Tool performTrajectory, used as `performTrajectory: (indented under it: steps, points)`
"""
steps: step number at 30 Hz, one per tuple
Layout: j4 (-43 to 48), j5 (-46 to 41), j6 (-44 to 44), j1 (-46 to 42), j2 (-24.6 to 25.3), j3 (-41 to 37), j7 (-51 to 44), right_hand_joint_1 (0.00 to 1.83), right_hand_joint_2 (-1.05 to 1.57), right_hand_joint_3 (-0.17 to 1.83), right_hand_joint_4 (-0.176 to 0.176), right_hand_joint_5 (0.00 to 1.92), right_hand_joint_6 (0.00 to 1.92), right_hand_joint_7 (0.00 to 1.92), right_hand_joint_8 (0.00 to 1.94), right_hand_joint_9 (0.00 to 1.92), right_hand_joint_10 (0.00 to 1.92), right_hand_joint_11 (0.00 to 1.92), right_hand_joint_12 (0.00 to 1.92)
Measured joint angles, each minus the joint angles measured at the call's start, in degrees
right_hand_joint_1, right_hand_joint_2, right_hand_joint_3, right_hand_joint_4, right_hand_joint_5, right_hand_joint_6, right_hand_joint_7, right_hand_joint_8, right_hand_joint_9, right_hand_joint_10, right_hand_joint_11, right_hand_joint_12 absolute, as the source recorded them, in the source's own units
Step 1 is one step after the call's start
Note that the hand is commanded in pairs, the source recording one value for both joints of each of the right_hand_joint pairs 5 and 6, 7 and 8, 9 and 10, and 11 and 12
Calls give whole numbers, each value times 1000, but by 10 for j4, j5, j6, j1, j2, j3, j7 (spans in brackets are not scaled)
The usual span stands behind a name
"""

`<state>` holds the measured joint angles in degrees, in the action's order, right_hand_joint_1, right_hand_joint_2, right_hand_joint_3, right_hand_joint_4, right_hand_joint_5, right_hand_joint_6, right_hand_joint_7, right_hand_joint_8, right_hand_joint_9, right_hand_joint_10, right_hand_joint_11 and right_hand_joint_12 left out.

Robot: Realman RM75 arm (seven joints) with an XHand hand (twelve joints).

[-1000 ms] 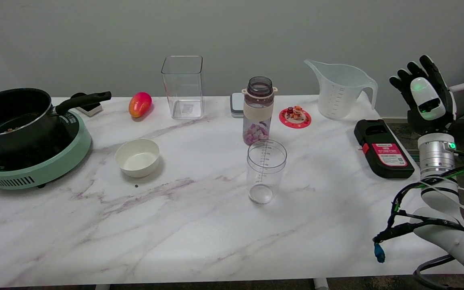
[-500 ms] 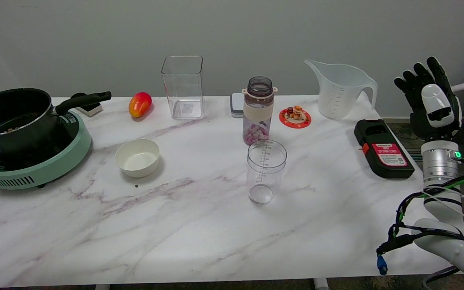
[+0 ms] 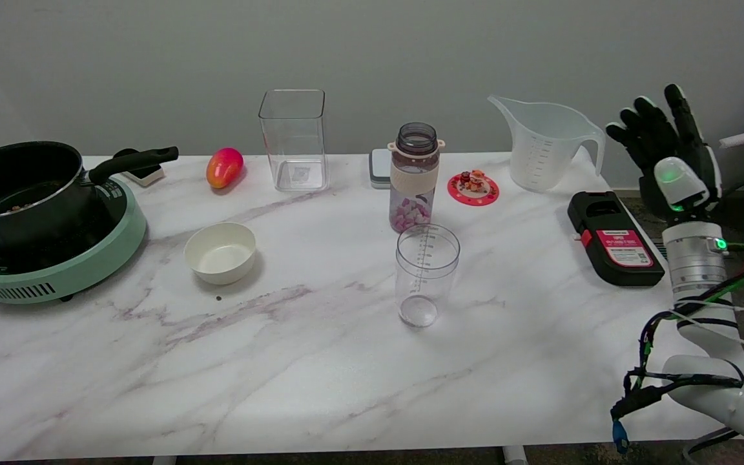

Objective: Pick up the bottle.

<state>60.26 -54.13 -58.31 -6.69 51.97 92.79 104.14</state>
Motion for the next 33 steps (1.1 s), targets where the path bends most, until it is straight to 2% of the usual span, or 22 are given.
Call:
performTrajectory:
  steps: [16,22,28,33]
  points:
    - [3,180,77,88,-7,26,-29,1246,-668,1176,0,224,224,430,430,492,492,609,609]
    - [-20,217,89,136,-6,50,-34,1240,-832,1225,0,136,136,393,393,459,459,538,538]
    - [-47,240,97,175,-5,68,-36,1233,-892,1146,0,125,125,389,389,441,441,512,512]
    - [-71,253,104,203,-5,82,-37,1233,-947,1158,0,110,110,379,379,422,422,494,494]
